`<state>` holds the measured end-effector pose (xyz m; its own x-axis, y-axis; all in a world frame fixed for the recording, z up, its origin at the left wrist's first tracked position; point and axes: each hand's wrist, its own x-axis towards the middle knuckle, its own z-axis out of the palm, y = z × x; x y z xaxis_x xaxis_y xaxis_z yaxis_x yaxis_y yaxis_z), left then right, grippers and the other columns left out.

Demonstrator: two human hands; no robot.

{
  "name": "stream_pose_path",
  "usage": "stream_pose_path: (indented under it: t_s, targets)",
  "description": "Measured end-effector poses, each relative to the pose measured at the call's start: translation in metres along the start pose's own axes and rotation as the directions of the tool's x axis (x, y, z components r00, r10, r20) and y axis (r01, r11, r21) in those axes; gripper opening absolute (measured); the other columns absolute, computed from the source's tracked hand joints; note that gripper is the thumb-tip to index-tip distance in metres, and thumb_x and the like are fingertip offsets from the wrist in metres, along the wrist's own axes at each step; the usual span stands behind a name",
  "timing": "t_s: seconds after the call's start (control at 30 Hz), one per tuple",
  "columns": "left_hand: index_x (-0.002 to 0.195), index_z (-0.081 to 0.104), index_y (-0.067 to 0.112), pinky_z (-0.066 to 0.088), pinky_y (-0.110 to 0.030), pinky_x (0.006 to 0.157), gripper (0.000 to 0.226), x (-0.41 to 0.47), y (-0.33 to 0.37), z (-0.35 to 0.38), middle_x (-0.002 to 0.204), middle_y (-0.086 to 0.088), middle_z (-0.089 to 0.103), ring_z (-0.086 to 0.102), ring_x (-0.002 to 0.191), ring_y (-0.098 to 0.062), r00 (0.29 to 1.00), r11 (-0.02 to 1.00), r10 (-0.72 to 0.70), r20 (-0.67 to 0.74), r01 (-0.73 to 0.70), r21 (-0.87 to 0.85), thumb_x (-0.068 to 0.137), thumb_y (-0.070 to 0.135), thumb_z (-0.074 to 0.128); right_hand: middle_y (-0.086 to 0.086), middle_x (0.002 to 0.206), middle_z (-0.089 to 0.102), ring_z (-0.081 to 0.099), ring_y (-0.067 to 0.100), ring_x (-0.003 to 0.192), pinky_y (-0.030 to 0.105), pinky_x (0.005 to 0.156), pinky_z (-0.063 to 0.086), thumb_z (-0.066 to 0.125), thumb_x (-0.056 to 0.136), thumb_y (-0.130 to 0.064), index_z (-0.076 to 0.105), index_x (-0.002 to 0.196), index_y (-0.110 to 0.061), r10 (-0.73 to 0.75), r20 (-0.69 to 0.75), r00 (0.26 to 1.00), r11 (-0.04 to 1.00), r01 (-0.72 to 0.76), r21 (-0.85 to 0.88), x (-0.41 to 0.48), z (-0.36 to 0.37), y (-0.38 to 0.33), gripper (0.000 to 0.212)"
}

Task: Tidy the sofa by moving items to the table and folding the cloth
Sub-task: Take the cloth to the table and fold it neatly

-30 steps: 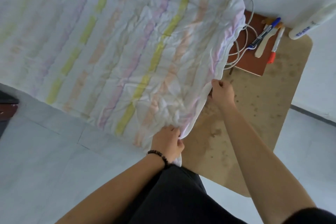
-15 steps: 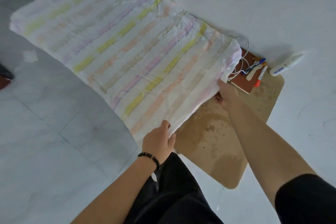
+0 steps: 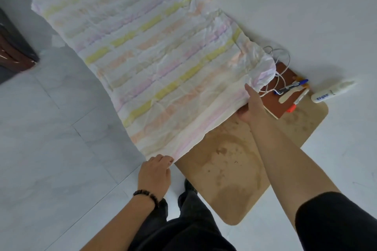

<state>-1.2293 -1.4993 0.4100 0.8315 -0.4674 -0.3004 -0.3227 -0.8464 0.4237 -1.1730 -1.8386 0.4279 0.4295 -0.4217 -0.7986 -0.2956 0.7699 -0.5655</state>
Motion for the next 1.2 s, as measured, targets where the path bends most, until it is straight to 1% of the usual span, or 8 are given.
stream_pose_path:
  t_s: [0.17, 0.23, 0.37, 0.53, 0.73, 0.83, 0.93, 1.2]
  targets:
    - [0.086, 0.046, 0.023, 0.029, -0.023, 0.055, 0.029, -0.004, 0.013, 0.003, 0.076, 0.005, 0.056, 0.049, 0.068, -0.018, 0.981, 0.984, -0.173, 0.090, 0.168, 0.055, 0.082, -0.005, 0.041, 0.004, 0.105, 0.068, 0.066, 0.023, 0.093, 0.036, 0.079, 0.059, 0.069, 0.089, -0.031, 0.061, 0.122, -0.008, -0.160, -0.126, 0.979, 0.987, 0.158, -0.027, 0.014, -0.003, -0.039, 0.040]
    - [0.085, 0.043, 0.021, 0.030, -0.025, 0.057, 0.023, -0.003, 0.015, -0.001, 0.074, 0.005, 0.050, 0.048, 0.069, -0.018, 0.972, 0.974, -0.225, 0.068, 0.221, 0.053, 0.087, -0.001, 0.040, 0.007, 0.116, 0.068, 0.066, 0.027, 0.102, 0.043, 0.086, 0.057, 0.065, 0.091, -0.029, 0.059, 0.126, -0.012, -0.170, -0.091, 0.981, 0.984, 0.173, 0.029, 0.019, -0.009, -0.058, 0.039]
    - [0.087, 0.045, 0.021, 0.029, -0.027, 0.054, 0.009, 0.001, 0.020, -0.016, 0.068, 0.005, 0.047, 0.048, 0.063, -0.019, 0.985, 0.983, -0.160, 0.067, 0.165, -0.076, 0.092, 0.014, 0.044, 0.011, 0.114, 0.071, 0.071, 0.027, 0.092, 0.040, 0.073, 0.060, 0.065, 0.094, -0.028, 0.064, 0.112, -0.012, -0.234, -0.084, 0.969, 0.949, 0.246, 0.196, 0.022, -0.012, -0.096, 0.024]
    - [0.088, 0.041, 0.027, 0.036, -0.024, 0.053, 0.025, 0.004, 0.026, -0.018, 0.062, 0.007, 0.051, 0.048, 0.056, -0.009, 0.978, 0.990, -0.100, 0.185, 0.116, -0.081, 0.099, 0.049, 0.036, -0.004, 0.105, 0.064, 0.062, 0.009, 0.080, 0.017, 0.060, 0.052, 0.044, 0.102, -0.032, 0.059, 0.129, -0.022, -0.445, -0.282, 0.850, 0.895, 0.417, -0.156, 0.025, -0.026, -0.116, 0.032]
    - [0.087, 0.053, 0.023, 0.038, -0.025, 0.054, 0.056, 0.025, 0.026, -0.030, 0.061, 0.009, 0.051, 0.050, 0.057, -0.011, 0.999, 0.999, -0.016, -0.035, 0.018, 0.048, 0.092, 0.062, 0.012, -0.008, 0.089, 0.060, 0.057, 0.013, 0.073, 0.021, 0.052, 0.048, 0.045, 0.102, -0.033, 0.058, 0.124, -0.032, -0.441, -0.187, 0.878, 0.881, 0.384, -0.276, 0.033, -0.013, -0.113, 0.026]
    - [0.083, 0.059, 0.019, 0.037, -0.027, 0.050, 0.049, 0.037, 0.012, -0.046, 0.061, 0.008, 0.050, 0.049, 0.059, -0.015, 0.961, 0.999, 0.011, -0.278, -0.002, 0.032, 0.099, 0.051, 0.026, -0.008, 0.101, 0.061, 0.060, 0.012, 0.085, 0.026, 0.068, 0.056, 0.045, 0.102, -0.034, 0.056, 0.122, -0.032, -0.456, -0.127, 0.881, 0.874, 0.416, -0.252, 0.039, 0.008, -0.114, 0.023]
    - [0.088, 0.066, 0.014, 0.045, -0.029, 0.049, 0.042, 0.053, -0.012, -0.069, 0.069, 0.001, 0.055, 0.053, 0.064, -0.019, 0.885, 1.000, -0.029, -0.464, 0.024, -0.017, 0.097, 0.043, 0.038, -0.007, 0.086, 0.059, 0.058, 0.011, 0.071, 0.030, 0.065, 0.056, 0.043, 0.102, -0.036, 0.057, 0.116, -0.031, -0.524, -0.105, 0.845, 0.827, 0.474, -0.302, 0.041, 0.041, -0.118, 0.021]
    - [0.091, 0.071, 0.011, 0.043, -0.032, 0.050, 0.029, 0.144, -0.110, -0.162, 0.072, -0.006, 0.055, 0.055, 0.070, -0.026, 0.740, 0.987, -0.159, -0.654, 0.104, -0.122, 0.097, 0.034, 0.057, -0.005, 0.109, 0.058, 0.059, 0.010, 0.082, 0.019, 0.062, 0.056, 0.042, 0.102, -0.033, 0.041, 0.148, -0.025, -0.640, -0.073, 0.765, 0.723, 0.567, -0.395, 0.039, 0.181, -0.133, 0.046]
